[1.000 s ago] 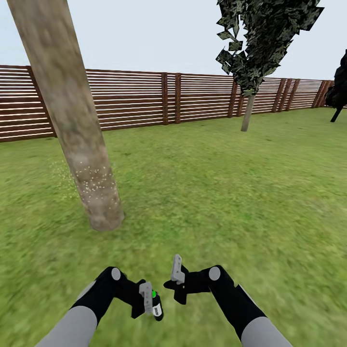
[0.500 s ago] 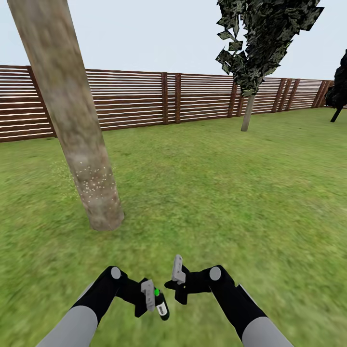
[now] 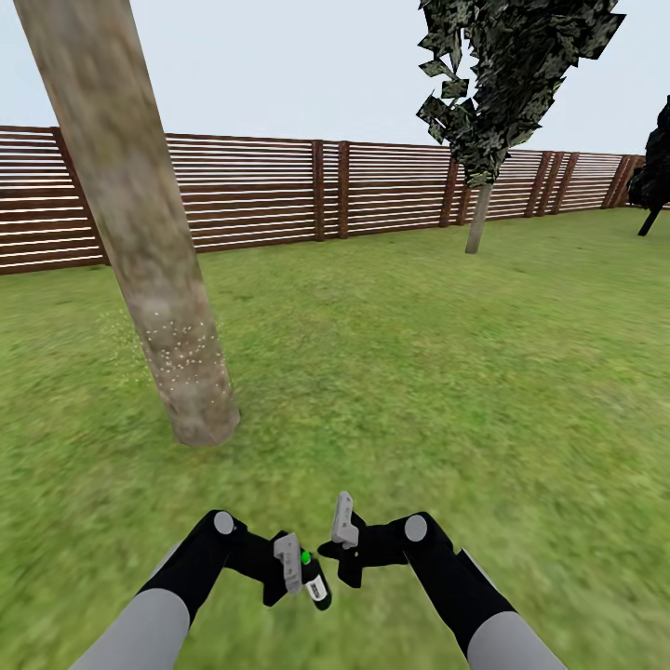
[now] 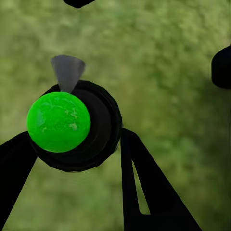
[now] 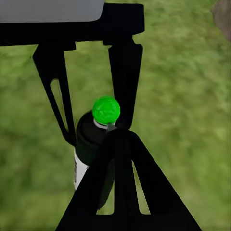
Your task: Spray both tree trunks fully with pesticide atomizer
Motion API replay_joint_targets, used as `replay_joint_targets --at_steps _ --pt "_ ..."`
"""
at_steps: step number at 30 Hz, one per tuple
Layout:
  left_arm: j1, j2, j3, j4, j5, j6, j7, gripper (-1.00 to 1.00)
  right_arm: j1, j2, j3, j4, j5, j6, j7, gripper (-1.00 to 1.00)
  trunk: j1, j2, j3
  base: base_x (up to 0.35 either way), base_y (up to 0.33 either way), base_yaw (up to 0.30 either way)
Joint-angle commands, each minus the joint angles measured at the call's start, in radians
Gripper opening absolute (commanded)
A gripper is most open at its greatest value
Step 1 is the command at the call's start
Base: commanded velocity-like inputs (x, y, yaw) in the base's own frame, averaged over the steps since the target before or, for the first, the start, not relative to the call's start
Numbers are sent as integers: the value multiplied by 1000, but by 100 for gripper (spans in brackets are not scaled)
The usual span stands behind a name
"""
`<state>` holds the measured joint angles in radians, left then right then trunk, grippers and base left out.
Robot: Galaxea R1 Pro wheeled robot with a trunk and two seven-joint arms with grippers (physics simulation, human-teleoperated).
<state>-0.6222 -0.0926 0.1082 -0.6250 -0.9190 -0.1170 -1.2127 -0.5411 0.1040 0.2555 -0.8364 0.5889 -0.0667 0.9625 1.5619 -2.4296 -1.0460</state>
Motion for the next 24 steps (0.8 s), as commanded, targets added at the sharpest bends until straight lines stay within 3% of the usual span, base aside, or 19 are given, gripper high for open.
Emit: replay_joint_targets --at_steps 1,16,20,24 --pt "-1 -4 8 -3 -10 -10 -5 -100 0 0 -1 -1 11 -7 2 -100 0 0 -1 0 0 0" --pt "1 -19 8 -4 -9 -11 -8 -100 0 0 -1 -1 11 -7 1 -100 0 0 -1 0 0 0" --pt "1 -18 7 -4 35 -16 -8 -100 0 0 -1 -1 11 -7 1 -100 0 0 -1 0 0 0" --pt "1 -18 7 -4 45 -16 -8 -100 0 0 -1 -1 11 -8 1 -100 0 0 -1 0 0 0"
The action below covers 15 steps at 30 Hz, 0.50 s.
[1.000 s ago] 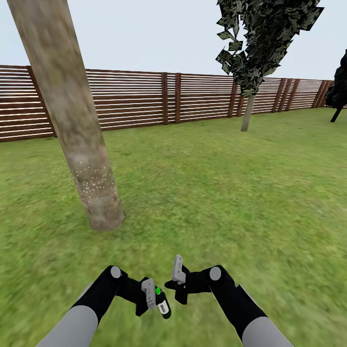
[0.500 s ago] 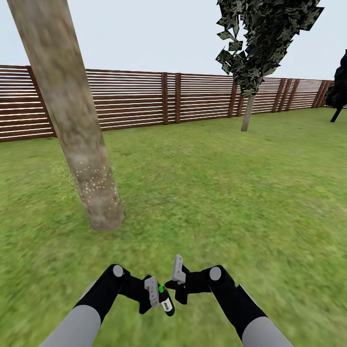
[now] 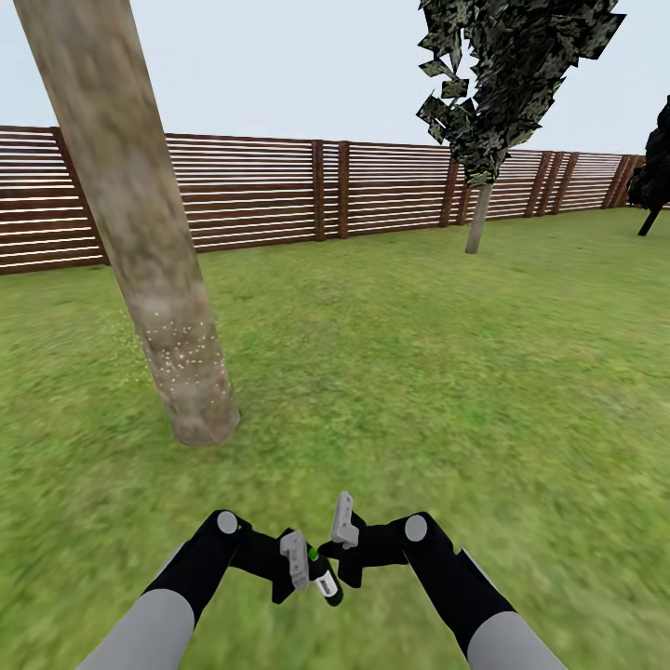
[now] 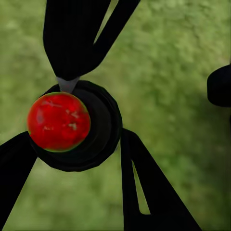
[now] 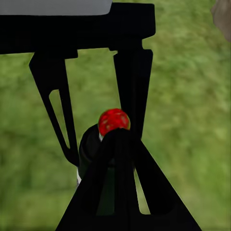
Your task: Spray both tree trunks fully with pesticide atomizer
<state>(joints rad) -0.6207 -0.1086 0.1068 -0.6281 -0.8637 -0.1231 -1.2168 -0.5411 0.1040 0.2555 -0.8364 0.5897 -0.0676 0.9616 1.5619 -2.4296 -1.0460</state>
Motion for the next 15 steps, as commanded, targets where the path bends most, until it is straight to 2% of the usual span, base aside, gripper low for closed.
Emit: replay_joint_targets --at_steps 1,7,11,12,15 --pt "-1 -2 8 -1 -10 -10 -4 -100 0 0 -1 -1 10 -7 2 -100 0 0 -1 0 0 0" --pt "-1 0 8 -1 -9 -10 -6 -100 0 0 -1 -1 10 -8 2 -100 0 0 -1 0 0 0" --pt "0 13 3 7 -17 -10 -3 -100 0 -1 -1 -1 10 -7 2 -100 0 0 -1 0 0 0" --pt "1 31 2 9 -19 -10 -3 -100 0 -1 -1 -1 10 -8 2 -100 0 0 -1 0 0 0" --pt "3 115 2 13 -13 -10 -3 -100 0 -1 -1 -1 10 -7 2 -100 0 0 -1 0 0 0"
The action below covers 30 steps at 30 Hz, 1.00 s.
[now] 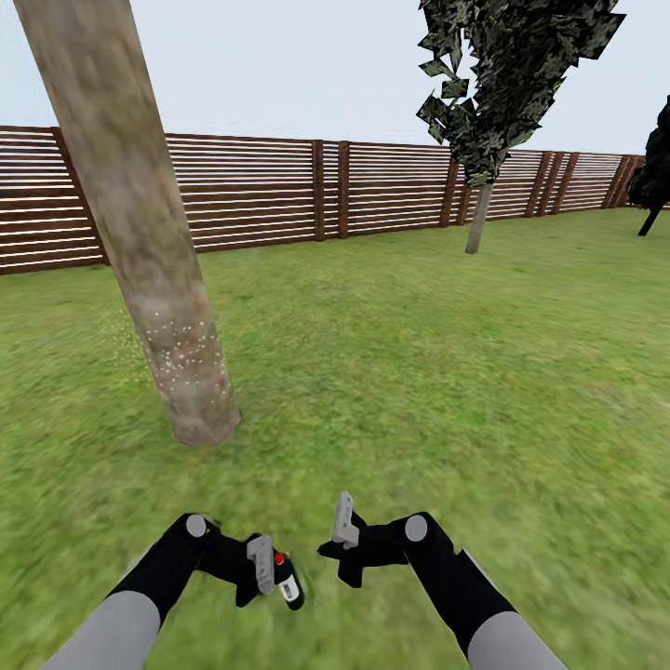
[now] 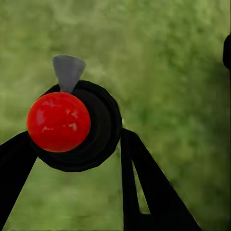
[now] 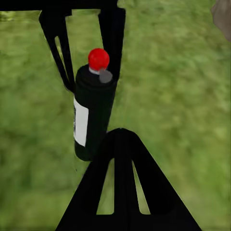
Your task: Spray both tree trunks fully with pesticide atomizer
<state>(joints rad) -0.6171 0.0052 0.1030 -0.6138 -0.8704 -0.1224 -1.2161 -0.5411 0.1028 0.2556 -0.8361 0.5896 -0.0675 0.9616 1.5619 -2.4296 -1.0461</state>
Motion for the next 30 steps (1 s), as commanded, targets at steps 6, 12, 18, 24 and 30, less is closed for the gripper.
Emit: replay_joint_targets --at_steps 6,12,18,24,30 --pt "36 119 9 -2 -14 -12 -5 -100 0 -2 -1 -1 10 -8 3 100 0 0 -1 0 0 0" --pt "44 175 85 32 9 4 192 -100 5 -86 -24 56 5 -11 -111 100 0 0 -1 0 0 0" --pt "87 170 573 303 179 -57 807 -100 11 -127 -421 573 -2 -206 -977 100 0 0 -1 0 0 0" --pt "265 163 716 392 341 -276 1188 -100 110 -121 -465 802 -45 -542 -1505 100 0 0 -1 0 0 0" --pt "318 167 714 416 366 -297 1205 -100 130 -110 -465 807 -108 -552 -1495 100 0 0 -1 0 0 0"
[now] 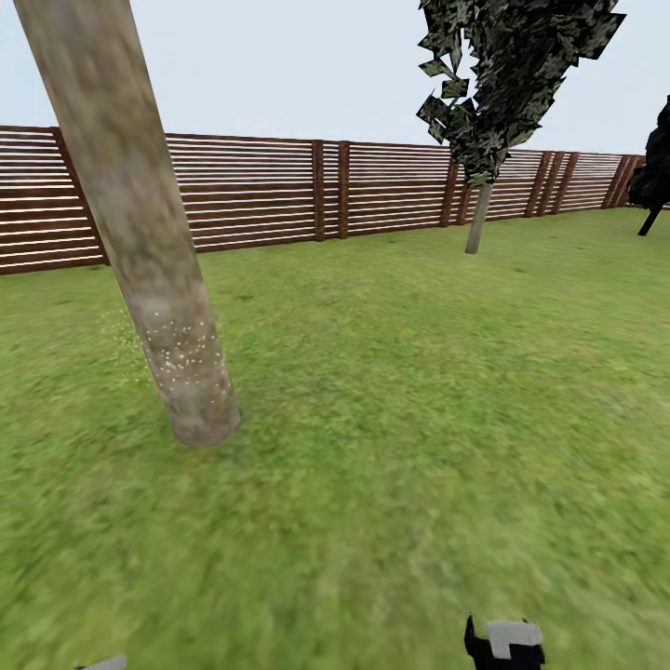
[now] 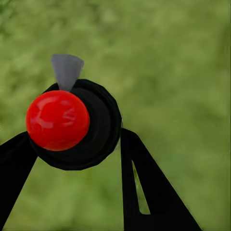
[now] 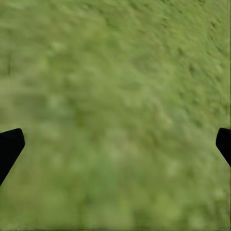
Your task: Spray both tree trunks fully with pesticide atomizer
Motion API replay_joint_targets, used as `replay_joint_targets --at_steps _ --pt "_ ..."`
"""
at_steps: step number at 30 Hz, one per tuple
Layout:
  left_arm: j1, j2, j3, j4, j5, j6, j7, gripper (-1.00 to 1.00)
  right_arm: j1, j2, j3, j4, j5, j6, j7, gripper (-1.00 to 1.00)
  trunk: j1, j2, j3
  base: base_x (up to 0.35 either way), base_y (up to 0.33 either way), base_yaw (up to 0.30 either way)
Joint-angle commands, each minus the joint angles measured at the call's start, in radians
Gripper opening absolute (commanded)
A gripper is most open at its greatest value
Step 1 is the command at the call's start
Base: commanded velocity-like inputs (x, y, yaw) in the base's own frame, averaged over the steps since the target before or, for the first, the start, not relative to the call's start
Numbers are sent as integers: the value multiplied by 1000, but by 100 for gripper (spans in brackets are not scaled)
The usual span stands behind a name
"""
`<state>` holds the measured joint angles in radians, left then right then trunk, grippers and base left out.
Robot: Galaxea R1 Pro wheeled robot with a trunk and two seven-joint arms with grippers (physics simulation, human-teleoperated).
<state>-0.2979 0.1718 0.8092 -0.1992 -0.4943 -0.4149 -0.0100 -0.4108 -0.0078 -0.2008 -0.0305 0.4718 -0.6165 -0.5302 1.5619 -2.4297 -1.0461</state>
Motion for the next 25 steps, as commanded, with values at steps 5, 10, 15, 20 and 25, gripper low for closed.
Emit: replay_joint_targets --at_steps 5,10,15,20,25 --pt "0 3 4 1 -12 -5 -2 -100 1 40 -7 4 19 -3 1 100 0 0 -1 0 0 0" --pt "0 8 7 0 -10 -5 -1 -100 23 39 -8 4 19 2 1 100 0 0 -1 0 0 0" --pt "2 11 10 -3 -5 -6 -1 -100 38 41 -8 4 19 3 1 100 0 0 -1 0 0 0" --pt "2 8 10 -3 -3 -7 0 -100 39 42 -8 4 19 3 1 100 0 0 -1 0 0 0" --pt "2 9 10 -4 -4 -7 -1 -100 40 43 -7 4 18 3 2 100 0 0 -1 0 0 0"
